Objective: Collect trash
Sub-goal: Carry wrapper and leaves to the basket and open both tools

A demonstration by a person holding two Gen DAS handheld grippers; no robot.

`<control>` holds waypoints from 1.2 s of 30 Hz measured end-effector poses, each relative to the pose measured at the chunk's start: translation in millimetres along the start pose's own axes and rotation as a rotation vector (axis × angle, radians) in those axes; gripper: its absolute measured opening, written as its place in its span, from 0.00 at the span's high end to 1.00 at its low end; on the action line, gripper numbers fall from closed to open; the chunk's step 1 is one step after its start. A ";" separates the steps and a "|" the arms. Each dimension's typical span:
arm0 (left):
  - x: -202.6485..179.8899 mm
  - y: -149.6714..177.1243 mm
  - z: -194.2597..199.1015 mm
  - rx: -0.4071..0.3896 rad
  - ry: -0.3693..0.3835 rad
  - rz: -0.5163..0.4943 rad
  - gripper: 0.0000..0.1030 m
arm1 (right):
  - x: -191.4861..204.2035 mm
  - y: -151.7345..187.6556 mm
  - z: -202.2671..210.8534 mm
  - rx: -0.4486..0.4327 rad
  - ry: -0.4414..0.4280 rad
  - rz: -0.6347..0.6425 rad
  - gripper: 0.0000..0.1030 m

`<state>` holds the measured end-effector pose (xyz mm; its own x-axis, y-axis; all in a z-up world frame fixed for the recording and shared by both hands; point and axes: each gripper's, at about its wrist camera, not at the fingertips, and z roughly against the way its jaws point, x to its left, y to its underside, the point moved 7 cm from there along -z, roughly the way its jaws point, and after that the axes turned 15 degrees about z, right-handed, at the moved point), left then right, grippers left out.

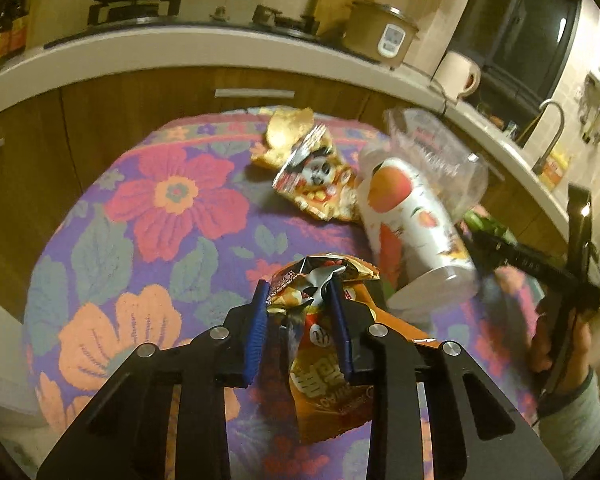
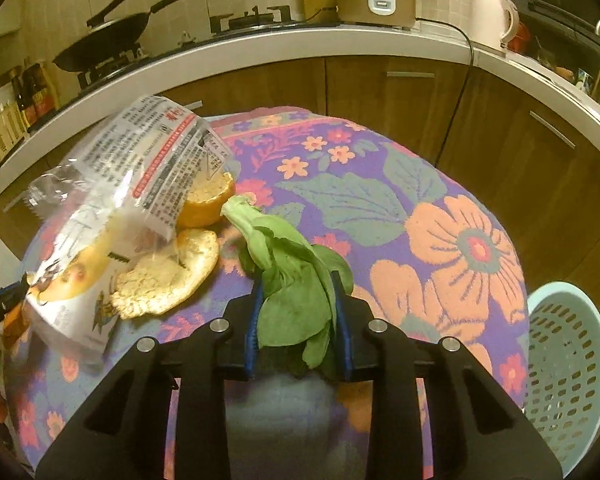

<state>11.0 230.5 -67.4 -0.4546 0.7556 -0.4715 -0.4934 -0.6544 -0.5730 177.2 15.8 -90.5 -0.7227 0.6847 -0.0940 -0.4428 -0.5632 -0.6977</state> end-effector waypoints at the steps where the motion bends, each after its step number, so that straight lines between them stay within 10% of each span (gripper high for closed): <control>1: -2.7 -0.7 3.9 -0.007 0.008 0.000 0.73 | -0.2 0.9 4.3 -0.007 -0.001 -0.007 0.74; 15: -119.6 5.5 24.6 -0.039 0.220 -0.137 0.73 | -42.4 21.0 79.4 -0.108 0.044 -0.094 0.75; 36: -348.5 93.3 -93.6 0.146 0.331 -0.345 0.73 | -208.1 141.5 159.1 -0.127 0.249 -0.353 0.75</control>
<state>192.8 -91.3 -19.3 0.0014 0.8816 -0.4720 -0.6830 -0.3439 -0.6444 180.5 -279.9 -56.7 -0.3825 0.9239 0.0085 -0.5597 -0.2244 -0.7977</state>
